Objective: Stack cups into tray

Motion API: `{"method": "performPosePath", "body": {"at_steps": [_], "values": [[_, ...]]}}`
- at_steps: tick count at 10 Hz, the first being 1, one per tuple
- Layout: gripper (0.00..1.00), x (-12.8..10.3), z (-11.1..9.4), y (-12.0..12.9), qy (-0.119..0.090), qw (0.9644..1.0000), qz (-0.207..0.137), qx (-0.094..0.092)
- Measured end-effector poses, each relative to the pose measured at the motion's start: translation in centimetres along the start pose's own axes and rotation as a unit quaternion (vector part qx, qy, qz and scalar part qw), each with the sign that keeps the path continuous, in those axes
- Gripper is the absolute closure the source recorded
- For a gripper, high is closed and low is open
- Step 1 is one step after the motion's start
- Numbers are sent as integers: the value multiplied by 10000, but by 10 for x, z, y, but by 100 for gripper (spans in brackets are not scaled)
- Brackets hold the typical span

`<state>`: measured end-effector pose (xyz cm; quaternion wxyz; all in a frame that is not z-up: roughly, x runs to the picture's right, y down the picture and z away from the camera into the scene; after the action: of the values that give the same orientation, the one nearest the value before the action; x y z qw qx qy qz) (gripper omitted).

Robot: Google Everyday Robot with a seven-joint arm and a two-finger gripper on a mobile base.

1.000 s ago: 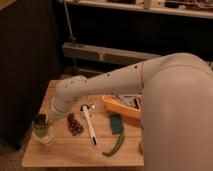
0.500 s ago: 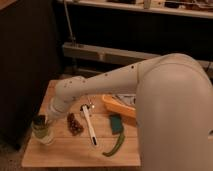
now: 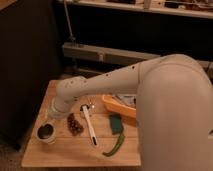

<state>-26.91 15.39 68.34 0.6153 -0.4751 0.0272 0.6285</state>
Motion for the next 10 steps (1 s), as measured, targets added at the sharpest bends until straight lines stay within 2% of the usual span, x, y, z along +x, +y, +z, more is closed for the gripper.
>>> {"method": "performPosePath", "body": {"at_steps": [6,7,8,10], "values": [[20,0,0,-2,-5,10000,27,-16],[20,-1,0,-1,6,10000,5,41],[20,-1,7,4,86,9999,-38,95],[20,-3,37,15,257,9996,-91,115]]}}
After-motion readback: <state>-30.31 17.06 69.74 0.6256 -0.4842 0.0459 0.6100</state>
